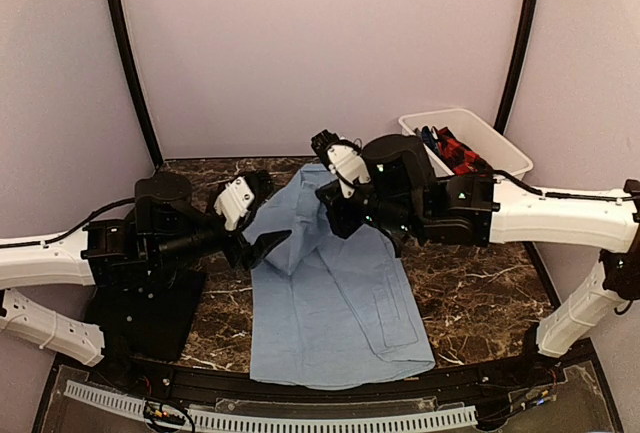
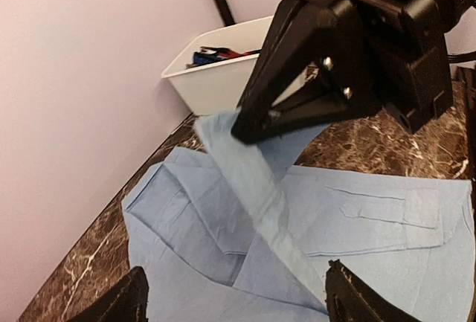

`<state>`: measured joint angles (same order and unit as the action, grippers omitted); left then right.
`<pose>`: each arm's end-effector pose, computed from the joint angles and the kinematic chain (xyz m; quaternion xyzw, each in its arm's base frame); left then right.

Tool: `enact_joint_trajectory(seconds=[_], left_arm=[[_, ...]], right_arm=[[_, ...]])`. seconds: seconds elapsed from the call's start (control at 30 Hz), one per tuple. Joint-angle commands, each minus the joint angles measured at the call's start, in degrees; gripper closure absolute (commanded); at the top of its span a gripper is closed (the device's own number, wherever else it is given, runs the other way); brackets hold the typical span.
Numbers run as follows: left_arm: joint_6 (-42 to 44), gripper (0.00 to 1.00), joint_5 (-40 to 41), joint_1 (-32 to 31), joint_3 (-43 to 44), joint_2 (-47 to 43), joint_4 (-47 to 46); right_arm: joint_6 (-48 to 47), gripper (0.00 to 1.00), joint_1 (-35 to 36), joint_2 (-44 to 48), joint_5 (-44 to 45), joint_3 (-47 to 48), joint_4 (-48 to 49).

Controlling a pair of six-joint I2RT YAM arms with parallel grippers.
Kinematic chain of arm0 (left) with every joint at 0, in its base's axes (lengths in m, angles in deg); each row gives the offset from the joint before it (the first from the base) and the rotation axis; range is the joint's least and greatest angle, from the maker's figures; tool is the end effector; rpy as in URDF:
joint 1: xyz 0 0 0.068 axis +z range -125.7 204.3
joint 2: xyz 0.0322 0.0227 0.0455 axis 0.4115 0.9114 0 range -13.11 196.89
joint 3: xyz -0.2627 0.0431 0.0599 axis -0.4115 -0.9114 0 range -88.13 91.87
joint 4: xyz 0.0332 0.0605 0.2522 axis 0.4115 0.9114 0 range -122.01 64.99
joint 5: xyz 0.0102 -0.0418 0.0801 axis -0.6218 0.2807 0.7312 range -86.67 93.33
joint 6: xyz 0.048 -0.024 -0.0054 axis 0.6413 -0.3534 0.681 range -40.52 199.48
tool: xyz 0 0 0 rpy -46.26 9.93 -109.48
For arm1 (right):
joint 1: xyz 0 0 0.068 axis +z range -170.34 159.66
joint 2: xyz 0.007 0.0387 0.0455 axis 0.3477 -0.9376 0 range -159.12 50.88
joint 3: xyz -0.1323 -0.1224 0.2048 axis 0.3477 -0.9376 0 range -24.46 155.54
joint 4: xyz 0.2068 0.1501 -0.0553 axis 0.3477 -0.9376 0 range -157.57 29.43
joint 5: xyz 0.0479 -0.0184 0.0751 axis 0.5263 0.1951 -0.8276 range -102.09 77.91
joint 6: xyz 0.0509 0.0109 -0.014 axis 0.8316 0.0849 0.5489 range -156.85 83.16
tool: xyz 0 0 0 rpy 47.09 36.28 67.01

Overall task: Fold and stack the long sleeve shirts
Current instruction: Pass from the left arm to the right, then pick up the shirt from the center of the board.

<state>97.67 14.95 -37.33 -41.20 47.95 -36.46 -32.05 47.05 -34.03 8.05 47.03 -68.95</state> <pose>0.1259 -0.2182 0.3246 0.4377 0.6250 -0.1656 0.6247 0.1453 0.3170 0.3381 -0.3398 0.7476 0.2081 0.5314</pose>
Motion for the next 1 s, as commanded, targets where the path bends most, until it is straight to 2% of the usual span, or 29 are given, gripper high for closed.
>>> enact_joint_trajectory(seconds=[0.0,0.17,0.5,0.73,0.87,0.97], left_arm=[[-16.3,0.19,13.6,2.6,2.8,-0.6,1.8],[-29.0,0.19,12.9,8.2,3.3,-0.5,9.4],[-45.0,0.18,7.1,14.8,3.8,4.4,20.7],[-56.7,0.27,-5.4,16.5,-0.9,7.4,26.7],[-59.7,0.31,-11.0,16.5,-4.6,8.3,28.3],[-61.0,0.33,-18.1,16.5,-7.4,8.0,27.9]], right_arm=[[4.8,1.0,-5.7,-3.1,5.8,9.3,-1.4],[7.6,1.0,-11.1,-7.7,6.4,19.2,-4.5],[6.1,1.0,-17.9,-12.9,9.2,32.3,-9.2],[4.8,1.0,-22.0,-13.5,7.7,37.5,-9.4],[4.4,1.0,-24.7,-15.0,5.8,40.3,-9.4],[3.8,1.0,-26.3,-16.3,4.9,41.8,-9.1]])
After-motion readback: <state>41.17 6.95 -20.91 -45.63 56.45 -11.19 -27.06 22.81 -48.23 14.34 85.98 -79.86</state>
